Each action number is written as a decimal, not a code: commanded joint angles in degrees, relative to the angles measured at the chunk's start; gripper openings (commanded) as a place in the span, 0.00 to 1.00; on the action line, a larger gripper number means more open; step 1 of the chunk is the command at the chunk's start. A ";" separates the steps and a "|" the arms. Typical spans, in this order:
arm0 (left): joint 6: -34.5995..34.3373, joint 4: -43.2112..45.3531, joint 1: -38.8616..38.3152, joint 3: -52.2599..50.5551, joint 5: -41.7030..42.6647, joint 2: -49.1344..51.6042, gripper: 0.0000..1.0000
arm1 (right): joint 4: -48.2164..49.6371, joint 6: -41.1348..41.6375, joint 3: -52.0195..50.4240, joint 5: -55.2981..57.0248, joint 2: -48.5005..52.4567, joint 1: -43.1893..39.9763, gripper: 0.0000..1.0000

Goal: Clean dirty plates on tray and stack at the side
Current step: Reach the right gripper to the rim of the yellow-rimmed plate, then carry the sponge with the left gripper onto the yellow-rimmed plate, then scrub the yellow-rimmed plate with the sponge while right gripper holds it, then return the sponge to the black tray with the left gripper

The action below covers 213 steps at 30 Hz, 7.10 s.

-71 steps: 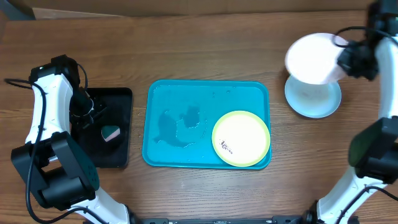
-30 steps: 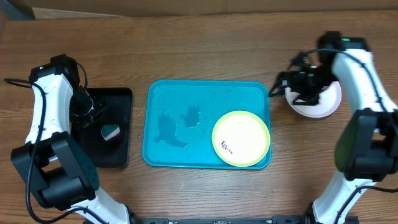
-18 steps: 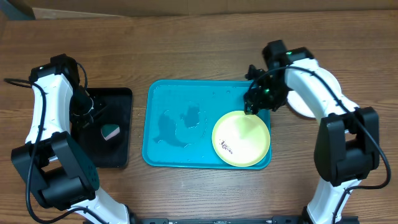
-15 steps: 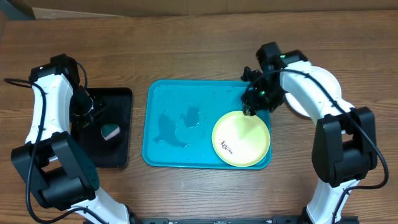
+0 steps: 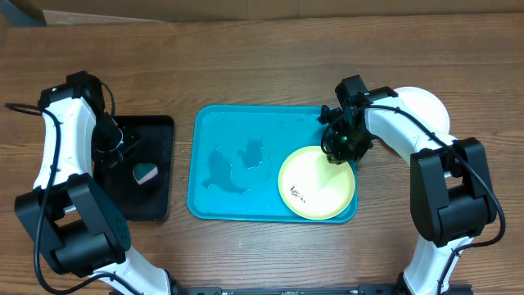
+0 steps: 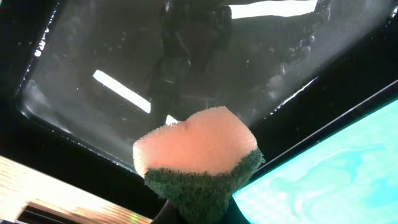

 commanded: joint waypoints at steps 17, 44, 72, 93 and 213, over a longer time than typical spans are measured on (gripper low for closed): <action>25.40 0.17 -8.46 -0.09 27.65 -0.83 0.04 | 6.49 22.01 -0.22 -2.62 0.35 8.68 0.11; 2.45 22.32 -38.99 -3.28 14.53 8.55 0.04 | 18.91 33.79 -0.22 -2.97 5.29 11.96 0.04; -1.70 14.71 -36.00 7.30 11.04 10.45 0.46 | 23.15 33.57 -3.21 -3.04 5.29 11.93 0.04; -2.03 15.93 -37.03 3.54 0.98 10.56 0.43 | 23.12 33.55 -3.21 -3.04 5.29 11.93 0.04; -16.57 7.37 -30.67 8.24 -22.67 3.98 0.04 | 22.45 33.53 -3.19 -3.43 5.27 11.93 0.04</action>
